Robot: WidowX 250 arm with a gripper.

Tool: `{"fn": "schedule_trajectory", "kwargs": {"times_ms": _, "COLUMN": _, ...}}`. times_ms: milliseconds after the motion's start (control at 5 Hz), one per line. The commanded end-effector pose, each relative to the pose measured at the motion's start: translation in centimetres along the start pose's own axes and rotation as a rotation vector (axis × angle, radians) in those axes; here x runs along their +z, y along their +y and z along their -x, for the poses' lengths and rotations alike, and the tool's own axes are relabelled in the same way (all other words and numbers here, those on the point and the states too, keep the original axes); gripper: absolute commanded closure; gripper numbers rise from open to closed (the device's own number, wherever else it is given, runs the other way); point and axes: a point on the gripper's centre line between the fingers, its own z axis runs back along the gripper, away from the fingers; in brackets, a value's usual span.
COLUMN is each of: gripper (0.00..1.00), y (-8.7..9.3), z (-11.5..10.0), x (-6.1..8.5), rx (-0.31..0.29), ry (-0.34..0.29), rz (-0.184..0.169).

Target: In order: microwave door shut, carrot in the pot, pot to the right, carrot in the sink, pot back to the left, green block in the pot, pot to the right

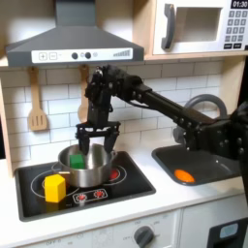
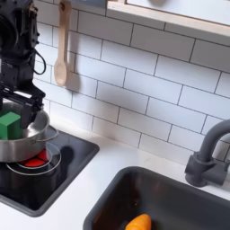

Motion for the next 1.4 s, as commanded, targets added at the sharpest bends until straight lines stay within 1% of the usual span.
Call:
{"fn": "schedule_trajectory", "kwargs": {"times_ms": 0, "gripper": 0.00, "y": -1.7, "z": 1.8, "x": 0.3, "rx": -0.043, "ry": -0.015, "rz": 0.037}}
{"fn": "schedule_trajectory", "kwargs": {"times_ms": 200, "gripper": 0.00, "y": -2.5, "z": 2.4, "x": 1.3, "rx": -0.074, "ry": -0.040, "rz": 0.042}}
{"fn": "schedule_trajectory", "kwargs": {"times_ms": 400, "gripper": 0.00, "y": -3.4, "z": 3.0, "x": 1.7, "rx": -0.109, "ry": -0.051, "rz": 0.061}}
{"fn": "schedule_trajectory", "kwargs": {"times_ms": 600, "gripper": 0.00, "y": -4.7, "z": 3.4, "x": 2.5, "rx": -0.162, "ry": -0.083, "rz": 0.081}}
{"fn": "schedule_trajectory", "kwargs": {"times_ms": 800, "gripper": 0.00, "y": -5.5, "z": 4.3, "x": 4.8, "rx": -0.181, "ry": -0.137, "rz": 0.114}}
{"fn": "schedule_trajectory", "kwargs": {"times_ms": 1000, "gripper": 0.00, "y": -6.4, "z": 5.3, "x": 6.9, "rx": -0.211, "ry": -0.174, "rz": 0.142}}
{"fn": "schedule_trajectory", "kwargs": {"times_ms": 1200, "gripper": 0.00, "y": -6.4, "z": 6.5, "x": 8.8, "rx": -0.238, "ry": -0.217, "rz": 0.161}}
